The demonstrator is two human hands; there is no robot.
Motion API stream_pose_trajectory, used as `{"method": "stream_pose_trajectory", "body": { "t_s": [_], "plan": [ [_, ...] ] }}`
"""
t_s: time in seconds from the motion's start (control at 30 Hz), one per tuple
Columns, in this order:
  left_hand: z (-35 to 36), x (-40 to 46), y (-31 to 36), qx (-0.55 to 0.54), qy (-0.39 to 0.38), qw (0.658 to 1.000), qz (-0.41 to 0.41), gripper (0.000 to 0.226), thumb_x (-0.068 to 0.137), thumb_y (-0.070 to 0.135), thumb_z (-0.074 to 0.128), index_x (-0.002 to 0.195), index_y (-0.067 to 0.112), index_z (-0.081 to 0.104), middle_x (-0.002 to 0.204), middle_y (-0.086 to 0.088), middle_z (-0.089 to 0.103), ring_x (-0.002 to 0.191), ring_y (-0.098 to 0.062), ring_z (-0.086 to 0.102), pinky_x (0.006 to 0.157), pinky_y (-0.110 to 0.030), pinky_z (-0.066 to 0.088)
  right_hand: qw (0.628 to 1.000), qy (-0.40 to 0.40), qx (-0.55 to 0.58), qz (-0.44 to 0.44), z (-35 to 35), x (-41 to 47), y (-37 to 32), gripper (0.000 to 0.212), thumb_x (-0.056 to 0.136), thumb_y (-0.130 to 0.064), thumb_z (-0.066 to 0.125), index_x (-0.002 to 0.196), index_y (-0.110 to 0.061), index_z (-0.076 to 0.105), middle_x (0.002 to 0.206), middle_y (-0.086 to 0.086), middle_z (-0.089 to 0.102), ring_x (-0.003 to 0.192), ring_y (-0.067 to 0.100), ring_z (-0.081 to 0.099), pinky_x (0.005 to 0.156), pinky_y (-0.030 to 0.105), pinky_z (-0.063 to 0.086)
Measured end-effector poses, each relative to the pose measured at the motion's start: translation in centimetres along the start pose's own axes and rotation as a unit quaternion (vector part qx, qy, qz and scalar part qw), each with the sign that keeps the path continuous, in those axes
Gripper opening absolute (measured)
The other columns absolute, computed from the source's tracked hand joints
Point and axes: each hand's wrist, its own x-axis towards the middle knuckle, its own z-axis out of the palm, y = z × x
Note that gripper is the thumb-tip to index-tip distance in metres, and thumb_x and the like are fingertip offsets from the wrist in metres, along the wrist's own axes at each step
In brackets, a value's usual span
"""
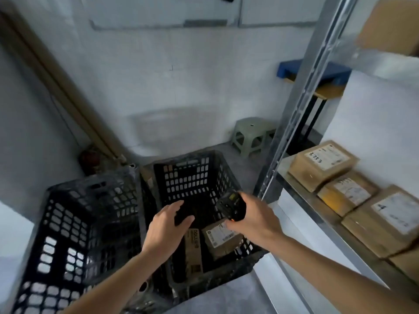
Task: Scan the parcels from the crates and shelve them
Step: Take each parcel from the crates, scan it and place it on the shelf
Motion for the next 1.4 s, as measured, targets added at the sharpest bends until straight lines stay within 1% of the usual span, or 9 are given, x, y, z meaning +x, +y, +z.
{"method": "stream_pose_trajectory", "body": {
  "t_s": [0.17, 0.27, 0.37, 0.47, 0.57, 0.8, 1.0, 1.23, 1.4],
  "plan": [
    [4.3, 5.7, -2.7, -0.005, -0.025, 0.999, -0.048, 0.061, 0.096, 0.046, 0.062, 0.15, 0.024, 0.045, 0.141, 0.004, 0.056, 0.127, -0.015, 0.055, 0.101, -0.033, 0.05, 0.996, -0.075, -0.007, 0.039, 3.8, 6.7, 3.1, 0.055, 0.072, -0.043, 0.084, 0.12, -0.038, 0.059, 0.107, -0.018, 0.065, 0.096, 0.008, 0.061, 0.075, 0.027, 0.049],
    [6.5, 7.5, -4.0, 0.006, -0.056, 0.995, -0.078, 0.06, 0.097, 0.043, 0.061, 0.151, 0.022, 0.043, 0.144, 0.0, 0.055, 0.128, -0.018, 0.055, 0.103, -0.037, 0.051, 0.991, -0.115, 0.018, 0.072, 6.5, 8.8, 4.8, 0.048, 0.071, -0.04, 0.085, 0.112, -0.036, 0.06, 0.097, -0.018, 0.066, 0.093, 0.009, 0.064, 0.08, 0.032, 0.056],
    [8.3, 8.7, -4.9, 0.028, -0.089, 0.992, -0.09, 0.061, 0.099, 0.039, 0.061, 0.153, 0.022, 0.039, 0.148, -0.002, 0.052, 0.126, -0.02, 0.057, 0.098, -0.033, 0.051, 0.984, -0.149, 0.023, 0.095, 8.6, 9.7, 6.1, 0.053, 0.069, -0.04, 0.086, 0.116, -0.035, 0.061, 0.099, -0.015, 0.067, 0.096, 0.011, 0.065, 0.086, 0.035, 0.057],
    [9.9, 9.8, -6.4, 0.037, -0.112, 0.987, -0.108, 0.06, 0.1, 0.037, 0.059, 0.154, 0.021, 0.038, 0.147, -0.002, 0.052, 0.121, -0.019, 0.059, 0.092, -0.029, 0.05, 0.979, -0.171, 0.021, 0.108, 10.7, 10.6, 7.5, 0.065, 0.059, -0.05, 0.083, 0.117, -0.035, 0.06, 0.103, -0.014, 0.068, 0.1, 0.014, 0.066, 0.089, 0.039, 0.057],
    [11.2, 10.2, -7.8, 0.055, -0.132, 0.982, -0.127, 0.06, 0.101, 0.038, 0.058, 0.155, 0.021, 0.036, 0.146, -0.002, 0.052, 0.124, -0.022, 0.056, 0.097, -0.034, 0.051, 0.979, -0.171, 0.005, 0.109, 12.4, 11.5, 8.8, 0.074, 0.051, -0.056, 0.079, 0.119, -0.036, 0.058, 0.104, -0.014, 0.068, 0.102, 0.016, 0.066, 0.088, 0.042, 0.057],
    [13.8, 10.3, -9.5, 0.071, -0.149, 0.975, -0.152, 0.063, 0.099, 0.035, 0.061, 0.154, 0.019, 0.036, 0.141, -0.004, 0.054, 0.127, -0.022, 0.054, 0.093, -0.031, 0.049, 0.98, -0.166, -0.017, 0.11, 13.3, 12.5, 10.8, 0.068, 0.065, -0.043, 0.088, 0.125, -0.033, 0.057, 0.11, -0.012, 0.067, 0.102, 0.013, 0.065, 0.087, 0.038, 0.058],
    [15.8, 9.7, -10.7, 0.056, -0.163, 0.969, -0.177, 0.067, 0.094, 0.038, 0.067, 0.152, 0.019, 0.039, 0.132, -0.006, 0.055, 0.118, -0.022, 0.057, 0.09, -0.033, 0.053, 0.978, -0.178, 0.006, 0.108, 14.4, 12.7, 11.7, 0.067, 0.059, -0.046, 0.084, 0.12, -0.036, 0.058, 0.099, -0.014, 0.069, 0.094, 0.008, 0.067, 0.083, 0.037, 0.06],
    [17.3, 9.4, -10.5, 0.114, -0.162, 0.965, -0.174, 0.083, 0.086, 0.043, 0.075, 0.151, 0.024, 0.029, 0.131, -0.005, 0.051, 0.113, -0.026, 0.058, 0.081, -0.033, 0.052, 0.979, -0.175, 0.02, 0.102, 15.1, 12.3, 12.3, 0.06, 0.067, -0.039, 0.088, 0.12, -0.033, 0.06, 0.101, -0.015, 0.066, 0.094, 0.006, 0.066, 0.085, 0.035, 0.058],
    [16.9, 9.4, -10.4, 0.138, -0.155, 0.965, -0.16, 0.073, 0.087, 0.037, 0.074, 0.147, 0.022, 0.035, 0.121, -0.006, 0.056, 0.103, -0.027, 0.063, 0.078, -0.039, 0.058, 0.98, -0.172, 0.025, 0.098, 15.0, 11.8, 12.2, 0.057, 0.067, -0.04, 0.087, 0.118, -0.034, 0.061, 0.101, -0.015, 0.067, 0.094, 0.005, 0.066, 0.085, 0.035, 0.058]
  ]
}}
